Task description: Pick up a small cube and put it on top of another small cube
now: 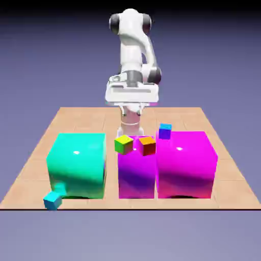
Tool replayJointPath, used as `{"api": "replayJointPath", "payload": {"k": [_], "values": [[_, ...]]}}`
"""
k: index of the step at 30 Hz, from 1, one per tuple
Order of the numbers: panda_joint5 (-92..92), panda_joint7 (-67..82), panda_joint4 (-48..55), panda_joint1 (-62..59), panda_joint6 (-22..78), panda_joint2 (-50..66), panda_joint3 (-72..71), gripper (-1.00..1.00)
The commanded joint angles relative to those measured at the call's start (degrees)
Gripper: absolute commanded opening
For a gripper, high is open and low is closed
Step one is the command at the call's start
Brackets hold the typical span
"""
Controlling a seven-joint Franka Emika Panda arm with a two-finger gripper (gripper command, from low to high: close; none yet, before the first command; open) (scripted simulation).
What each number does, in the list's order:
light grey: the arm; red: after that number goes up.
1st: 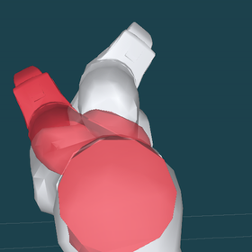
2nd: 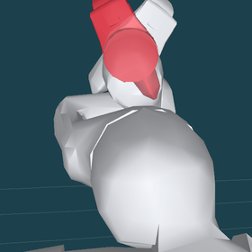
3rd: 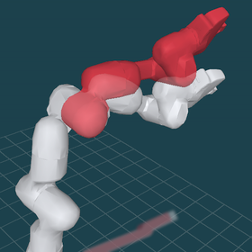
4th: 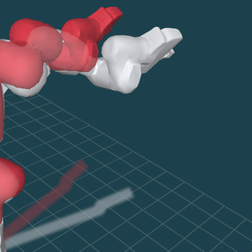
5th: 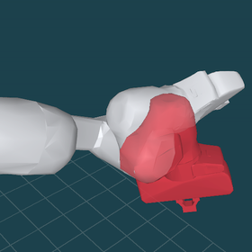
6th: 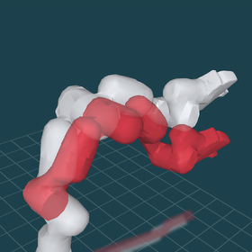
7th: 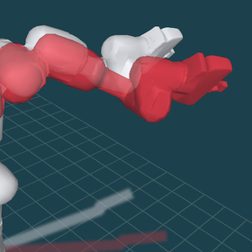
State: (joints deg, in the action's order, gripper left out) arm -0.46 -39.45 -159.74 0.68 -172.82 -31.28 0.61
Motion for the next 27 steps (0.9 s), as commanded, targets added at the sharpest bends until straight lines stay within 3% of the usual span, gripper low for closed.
{"api": "replayJointPath", "payload": {"k": [1,27], "values": [[-0.38,2.5,1.05,0.0,0.99,1.14,0.5,0.0],[-8.49,67.28,27.82,3.4,23.63,31.05,15.69,0.0]]}}
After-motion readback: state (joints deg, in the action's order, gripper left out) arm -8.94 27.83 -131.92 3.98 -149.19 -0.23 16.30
